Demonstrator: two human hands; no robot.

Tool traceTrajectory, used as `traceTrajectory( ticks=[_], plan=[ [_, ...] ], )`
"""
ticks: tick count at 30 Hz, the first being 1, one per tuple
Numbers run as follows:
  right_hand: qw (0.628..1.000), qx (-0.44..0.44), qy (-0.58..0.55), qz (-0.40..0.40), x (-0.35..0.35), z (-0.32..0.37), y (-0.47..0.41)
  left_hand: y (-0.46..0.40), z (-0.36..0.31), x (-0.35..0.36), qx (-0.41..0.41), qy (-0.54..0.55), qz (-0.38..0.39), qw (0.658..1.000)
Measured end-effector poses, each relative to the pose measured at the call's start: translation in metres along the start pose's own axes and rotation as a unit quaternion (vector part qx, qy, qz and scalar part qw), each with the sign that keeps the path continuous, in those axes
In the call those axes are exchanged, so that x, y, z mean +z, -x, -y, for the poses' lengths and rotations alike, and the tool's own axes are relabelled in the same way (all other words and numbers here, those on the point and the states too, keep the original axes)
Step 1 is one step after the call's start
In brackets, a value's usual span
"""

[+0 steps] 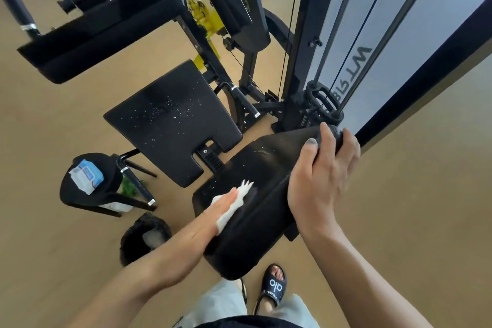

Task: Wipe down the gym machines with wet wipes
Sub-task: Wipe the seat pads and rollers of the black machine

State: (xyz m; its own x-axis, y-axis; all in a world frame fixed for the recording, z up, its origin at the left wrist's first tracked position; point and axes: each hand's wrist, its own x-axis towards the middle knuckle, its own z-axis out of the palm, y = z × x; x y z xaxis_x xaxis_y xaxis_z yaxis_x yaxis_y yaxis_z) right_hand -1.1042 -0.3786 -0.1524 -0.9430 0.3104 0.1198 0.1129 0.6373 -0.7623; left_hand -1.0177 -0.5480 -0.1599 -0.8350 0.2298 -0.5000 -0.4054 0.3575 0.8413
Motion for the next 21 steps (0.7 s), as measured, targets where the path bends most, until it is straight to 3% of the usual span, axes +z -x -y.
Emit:
traceTrajectory(
  ticks=[4, 9, 12, 15, 18, 19, 21],
  plan=[
    [1.000, 0.015, 0.007, 0.010, -0.002, 0.002, -0.004, -0.016, 0.008, -0.009, -0.104, 0.035, -0.005, 0.994],
    [1.000, 0.023, -0.002, -0.011, -0.003, 0.004, -0.008, -0.074, -0.062, 0.001, 0.044, 0.019, 0.056, 0.997],
    [1.000, 0.020, -0.002, -0.009, -0.004, 0.004, -0.004, -0.108, -0.068, 0.006, 0.060, 0.027, 0.045, 0.997],
    [1.000, 0.018, 0.005, -0.005, -0.005, 0.003, 0.000, -0.101, -0.029, -0.001, 0.031, 0.045, 0.062, 0.997],
    [1.000, 0.022, 0.017, -0.012, -0.001, 0.004, -0.002, -0.078, 0.042, -0.023, -0.003, -0.044, -0.015, 0.999],
    [0.999, 0.023, 0.022, -0.016, -0.001, 0.005, -0.002, -0.073, 0.052, -0.031, -0.024, -0.060, -0.009, 0.998],
    [0.999, 0.027, 0.024, -0.022, -0.001, 0.005, -0.004, -0.069, 0.040, -0.037, -0.082, 0.002, 0.007, 0.997]
  ],
)
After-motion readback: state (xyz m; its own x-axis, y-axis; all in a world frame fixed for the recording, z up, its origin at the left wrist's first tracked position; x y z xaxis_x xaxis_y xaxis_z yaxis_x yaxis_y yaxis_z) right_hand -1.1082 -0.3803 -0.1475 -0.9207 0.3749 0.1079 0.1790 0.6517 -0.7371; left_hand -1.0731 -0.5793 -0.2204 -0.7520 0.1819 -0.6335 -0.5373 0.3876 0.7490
